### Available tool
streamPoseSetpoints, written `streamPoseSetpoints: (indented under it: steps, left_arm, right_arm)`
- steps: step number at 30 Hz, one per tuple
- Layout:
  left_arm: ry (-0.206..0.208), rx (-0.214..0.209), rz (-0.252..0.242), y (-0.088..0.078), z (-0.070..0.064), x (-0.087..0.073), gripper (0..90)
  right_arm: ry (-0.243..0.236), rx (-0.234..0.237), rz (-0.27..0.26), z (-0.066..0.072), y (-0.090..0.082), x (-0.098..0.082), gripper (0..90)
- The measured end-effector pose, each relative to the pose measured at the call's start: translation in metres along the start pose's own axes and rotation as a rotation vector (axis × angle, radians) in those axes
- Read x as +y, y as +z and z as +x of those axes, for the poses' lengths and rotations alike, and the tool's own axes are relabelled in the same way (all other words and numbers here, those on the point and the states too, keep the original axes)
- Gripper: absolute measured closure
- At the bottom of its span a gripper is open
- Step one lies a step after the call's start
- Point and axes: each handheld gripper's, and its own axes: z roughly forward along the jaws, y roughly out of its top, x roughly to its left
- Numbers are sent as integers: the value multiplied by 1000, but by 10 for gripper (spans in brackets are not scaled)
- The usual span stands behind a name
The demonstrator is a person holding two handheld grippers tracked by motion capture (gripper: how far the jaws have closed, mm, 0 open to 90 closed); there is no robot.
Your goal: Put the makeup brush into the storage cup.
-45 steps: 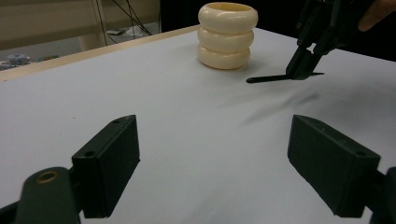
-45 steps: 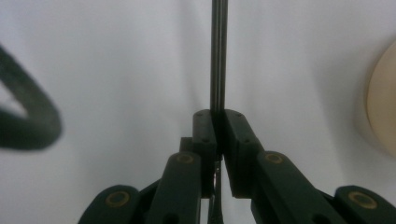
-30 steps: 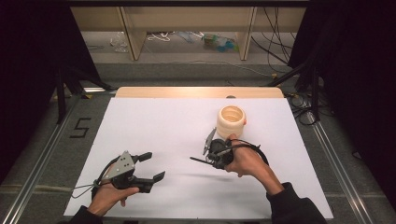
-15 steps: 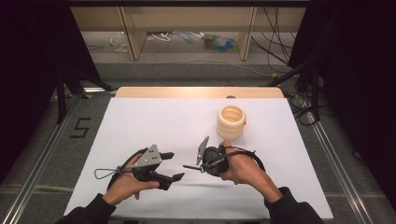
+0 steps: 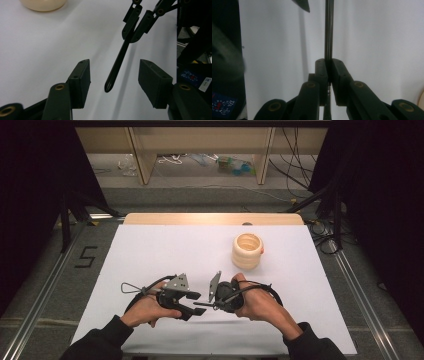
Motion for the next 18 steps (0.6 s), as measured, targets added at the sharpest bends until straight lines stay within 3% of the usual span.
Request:
streamPoseSetpoints:
  steps: [9, 12, 13, 14, 16, 17, 18]
  left_arm:
    - [9, -49, 27, 9, -1, 13, 536]
    - [9, -64, 21, 9, -2, 14, 604]
    - [6, -70, 18, 9, -2, 14, 616]
    - [7, -70, 27, 8, -1, 14, 622]
    - [-8, -73, 26, 8, 0, 13, 627]
    - [12, -76, 31, 8, 2, 14, 630]
    - [4, -81, 34, 7, 1, 14, 635]
  right_arm:
    - [-14, 15, -28, 2, -4, 0, 840]
    - [-17, -4, -29, 2, -6, -1, 840]
    - [-40, -10, -21, 0, -7, -1, 840]
    - [-21, -6, -34, 2, -7, -1, 840]
    - [-40, 1, -43, 1, -8, -2, 840]
    - [-33, 3, -40, 2, -8, -1, 840]
    - [-36, -7, -37, 3, -8, -1, 840]
